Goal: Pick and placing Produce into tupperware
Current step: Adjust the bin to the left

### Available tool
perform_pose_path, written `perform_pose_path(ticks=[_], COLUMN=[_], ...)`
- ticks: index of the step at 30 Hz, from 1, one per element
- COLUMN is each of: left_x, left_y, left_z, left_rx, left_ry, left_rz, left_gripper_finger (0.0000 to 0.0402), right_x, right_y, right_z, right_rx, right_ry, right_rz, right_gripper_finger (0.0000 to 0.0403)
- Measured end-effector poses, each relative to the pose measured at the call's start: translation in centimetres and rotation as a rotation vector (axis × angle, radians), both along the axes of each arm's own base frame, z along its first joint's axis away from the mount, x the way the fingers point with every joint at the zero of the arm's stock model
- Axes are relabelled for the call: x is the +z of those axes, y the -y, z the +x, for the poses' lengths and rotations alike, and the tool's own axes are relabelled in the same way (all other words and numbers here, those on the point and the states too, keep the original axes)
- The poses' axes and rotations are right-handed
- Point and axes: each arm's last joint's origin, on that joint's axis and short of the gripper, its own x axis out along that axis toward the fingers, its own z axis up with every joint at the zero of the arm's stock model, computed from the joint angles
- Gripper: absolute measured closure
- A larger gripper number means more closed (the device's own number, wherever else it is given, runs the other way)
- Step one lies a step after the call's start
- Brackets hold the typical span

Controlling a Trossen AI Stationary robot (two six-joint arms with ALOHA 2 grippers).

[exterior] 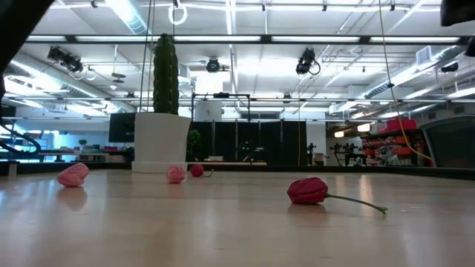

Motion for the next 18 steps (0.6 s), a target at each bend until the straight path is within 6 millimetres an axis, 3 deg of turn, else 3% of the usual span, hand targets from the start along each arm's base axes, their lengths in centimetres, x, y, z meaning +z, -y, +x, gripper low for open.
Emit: perform_pose_path(ticks=[5, 10, 14, 18], left_x=[6.2, 11.1, 13.2, 13.8], left_y=[0.0, 0.8, 1.0, 1.5], left_z=[-6.6, -13.6, -18.3, -21.2], left_rx=[0.281, 0.374, 0.407, 0.406], left_ry=[-0.030, -0.002, 0.024, 0.001], left_rz=[0.090, 0.071, 0.001, -0.027], left_gripper_finger=[0.0397, 0.0395, 0.0397, 0.0395], right_x=[-0.2, -0.9, -2.6, -4.9], right_y=[-2.3, -5.8, -9.1, -12.2], right_z=[-0.8, -1.7, -2.3, -2.9], right_rx=[-0.007, -0.069, -0.151, -0.238], right_ry=[-0.022, -0.032, -0.076, -0.154], right_rz=[0.166, 0.293, 0.332, 0.347], right_gripper_finger=[0.0400, 0.0401, 0.0401, 0.0402])
